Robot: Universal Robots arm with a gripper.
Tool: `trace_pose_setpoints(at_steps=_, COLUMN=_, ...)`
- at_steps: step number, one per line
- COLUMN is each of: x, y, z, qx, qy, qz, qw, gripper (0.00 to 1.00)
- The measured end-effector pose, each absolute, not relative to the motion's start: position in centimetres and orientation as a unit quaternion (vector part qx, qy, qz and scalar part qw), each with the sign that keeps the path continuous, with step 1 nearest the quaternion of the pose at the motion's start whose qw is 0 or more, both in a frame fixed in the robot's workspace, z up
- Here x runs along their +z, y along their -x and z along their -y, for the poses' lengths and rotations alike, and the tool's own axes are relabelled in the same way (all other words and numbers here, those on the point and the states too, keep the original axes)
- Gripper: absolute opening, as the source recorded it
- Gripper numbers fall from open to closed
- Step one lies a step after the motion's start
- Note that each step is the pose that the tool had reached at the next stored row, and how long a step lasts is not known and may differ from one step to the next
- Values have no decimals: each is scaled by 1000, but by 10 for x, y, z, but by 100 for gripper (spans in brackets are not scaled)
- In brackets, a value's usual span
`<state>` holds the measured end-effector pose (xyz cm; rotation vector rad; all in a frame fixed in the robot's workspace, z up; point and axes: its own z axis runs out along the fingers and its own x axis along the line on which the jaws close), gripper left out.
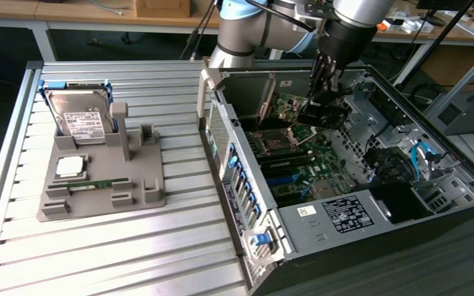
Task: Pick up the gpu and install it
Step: 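Insert the gpu into the slot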
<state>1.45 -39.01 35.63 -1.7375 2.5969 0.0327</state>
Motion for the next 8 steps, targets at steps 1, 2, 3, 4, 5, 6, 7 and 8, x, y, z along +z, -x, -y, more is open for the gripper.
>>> trace_pose_setpoints(at_steps=1, x=356, y=-15, z=390, qx=11, qy=557, qz=-831, qw=8, gripper=27)
trace_pose_setpoints(at_steps=2, x=356, y=-15, z=390, qx=10, qy=558, qz=-830, qw=8, gripper=27)
trace_pose_setpoints(at_steps=3, x=356, y=-15, z=390, qx=11, qy=559, qz=-829, qw=8, gripper=27)
trace_pose_setpoints(at_steps=4, x=356, y=-15, z=390, qx=11, qy=560, qz=-828, qw=8, gripper=27)
trace_pose_setpoints(at_steps=5, x=356, y=-15, z=390, qx=11, qy=561, qz=-828, qw=8, gripper=27)
trace_pose_setpoints(at_steps=6, x=356, y=-15, z=390, qx=11, qy=562, qz=-827, qw=8, gripper=27)
trace_pose_setpoints(at_steps=7, x=356, y=-15, z=390, qx=11, qy=563, qz=-827, qw=8, gripper=27)
trace_pose_setpoints(at_steps=8, x=356, y=-15, z=390, qx=11, qy=564, qz=-826, qw=8, gripper=27)
